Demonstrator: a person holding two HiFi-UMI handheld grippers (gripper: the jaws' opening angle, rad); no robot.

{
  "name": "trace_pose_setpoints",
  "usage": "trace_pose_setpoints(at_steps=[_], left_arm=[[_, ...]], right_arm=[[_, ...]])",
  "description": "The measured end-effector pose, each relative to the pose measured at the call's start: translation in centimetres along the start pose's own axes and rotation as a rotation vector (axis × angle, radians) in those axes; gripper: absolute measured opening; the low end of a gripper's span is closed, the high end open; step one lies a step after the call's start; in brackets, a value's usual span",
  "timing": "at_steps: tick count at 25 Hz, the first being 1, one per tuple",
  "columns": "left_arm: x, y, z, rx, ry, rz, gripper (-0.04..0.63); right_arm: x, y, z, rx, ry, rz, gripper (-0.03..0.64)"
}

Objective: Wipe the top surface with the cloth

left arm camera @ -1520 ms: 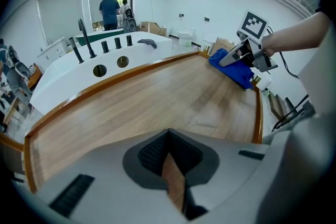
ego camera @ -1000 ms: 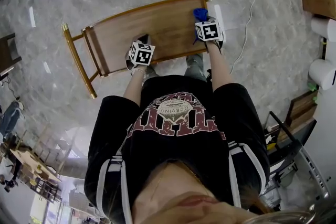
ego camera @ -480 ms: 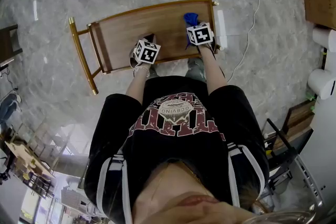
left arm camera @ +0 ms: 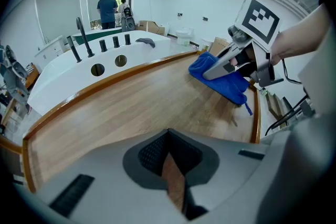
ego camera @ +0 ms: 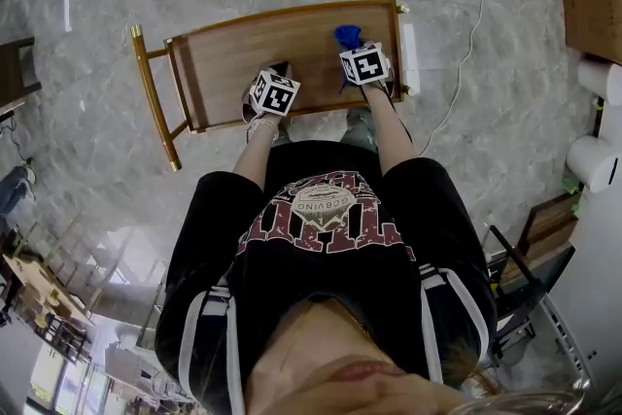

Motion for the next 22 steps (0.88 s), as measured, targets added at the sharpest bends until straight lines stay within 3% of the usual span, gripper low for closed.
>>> trace_pose_setpoints(at_steps=[6, 11, 15, 22], left_arm=[[0.3, 0.4, 0.2, 0.0, -0.014, -0.018, 0.048], [1.0, 0.3, -0.2, 0.0, -0.07, -0.065, 0.048], [1.0, 0.1, -0.8, -0.005, -0.052, -0.044, 0.048], [1.8, -2.3, -2.2, -0.013, -0.01, -0.125, 0.048]], right_arm=[[0.7, 0.6, 0.6, -0.002, 0.014, 0.003, 0.055], [1.6, 1.1, 0.7, -0.001, 0.001, -0.004, 0.055], [2.0, 1.2, 1.0, 0.0, 0.001, 0.01, 0.055], [3.1, 1.5, 1.3, -0.001, 0.009, -0.009, 0.055]])
Point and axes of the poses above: the fingertips, and each gripper's own axes: z forward along the fingers, x to its left, y out of its top, the point moved 9 cm from there along -z, backward along the fingers
